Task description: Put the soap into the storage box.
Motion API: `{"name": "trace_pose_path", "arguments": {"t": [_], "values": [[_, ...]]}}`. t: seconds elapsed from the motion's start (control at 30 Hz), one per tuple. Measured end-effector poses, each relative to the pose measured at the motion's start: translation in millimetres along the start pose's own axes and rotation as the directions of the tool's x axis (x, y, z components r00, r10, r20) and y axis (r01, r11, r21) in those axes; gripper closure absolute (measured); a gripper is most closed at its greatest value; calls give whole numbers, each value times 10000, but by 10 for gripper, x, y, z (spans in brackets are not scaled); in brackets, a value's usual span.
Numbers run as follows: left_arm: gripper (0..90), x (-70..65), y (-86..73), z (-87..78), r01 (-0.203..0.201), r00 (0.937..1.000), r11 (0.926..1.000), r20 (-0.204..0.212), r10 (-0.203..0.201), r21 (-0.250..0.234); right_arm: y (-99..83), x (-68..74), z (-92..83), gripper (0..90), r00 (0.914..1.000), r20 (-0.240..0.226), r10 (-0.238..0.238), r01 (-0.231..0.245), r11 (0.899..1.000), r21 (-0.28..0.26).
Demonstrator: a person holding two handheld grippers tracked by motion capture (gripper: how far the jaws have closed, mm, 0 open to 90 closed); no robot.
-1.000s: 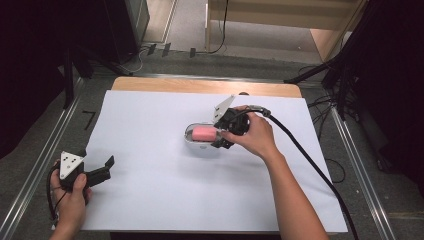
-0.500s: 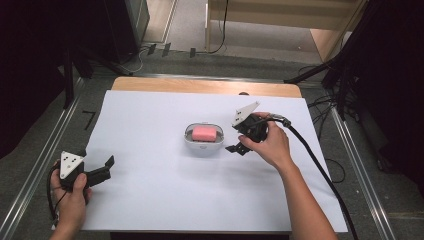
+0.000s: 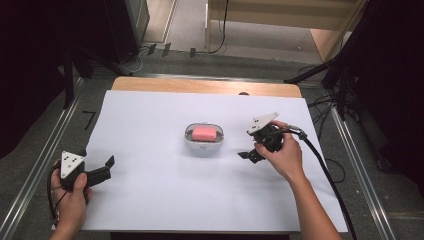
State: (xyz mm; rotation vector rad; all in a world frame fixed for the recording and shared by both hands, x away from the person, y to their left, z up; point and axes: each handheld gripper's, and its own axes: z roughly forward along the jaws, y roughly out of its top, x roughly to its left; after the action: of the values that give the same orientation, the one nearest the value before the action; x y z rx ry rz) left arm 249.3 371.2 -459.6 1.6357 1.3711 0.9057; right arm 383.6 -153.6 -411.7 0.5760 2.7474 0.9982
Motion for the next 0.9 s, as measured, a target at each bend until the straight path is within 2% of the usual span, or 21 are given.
{"name": "trace_pose_path", "arguments": {"t": [0.17,0.2,0.23,0.37,0.4,0.53,0.6,0.7,0.83,0.9], "values": [[52,-2,1,3,-12,10000,10000,7,12,44,-225,-1,-80,135,9974,418,584,-577,9982,-175],[52,-2,2,3,-23,10000,10000,8,23,50,-294,3,-105,135,9953,479,842,-826,9960,-330],[52,-2,2,4,-40,10000,10000,-1,40,59,-294,3,-105,135,9953,479,842,-826,9960,-330],[52,-7,2,9,-25,10000,10000,-20,25,52,-459,14,-141,135,9909,819,1072,-1030,9932,-540],[52,-8,2,11,-38,10000,10000,-16,38,63,-542,20,-145,134,9884,826,1278,-1235,9908,-550],[52,-9,3,12,-65,10000,9999,-22,65,93,-671,27,-150,134,9850,999,1408,-1348,9888,-647],[52,-9,4,12,-74,10000,9999,-30,75,121,-789,33,-161,132,9812,1017,1640,-1563,9845,-798],[52,-10,4,11,-84,10000,9999,-28,84,119,-864,39,-166,129,9783,990,1820,-1738,9811,-854],[52,-10,4,13,-81,10000,9999,-34,81,121,-1014,55,-202,119,9704,1138,2130,-2016,9740,-1032],[52,-11,5,13,-83,10000,9999,-40,83,136,-1112,69,-255,91,9622,1236,2427,-2241,9634,-1471]]}}
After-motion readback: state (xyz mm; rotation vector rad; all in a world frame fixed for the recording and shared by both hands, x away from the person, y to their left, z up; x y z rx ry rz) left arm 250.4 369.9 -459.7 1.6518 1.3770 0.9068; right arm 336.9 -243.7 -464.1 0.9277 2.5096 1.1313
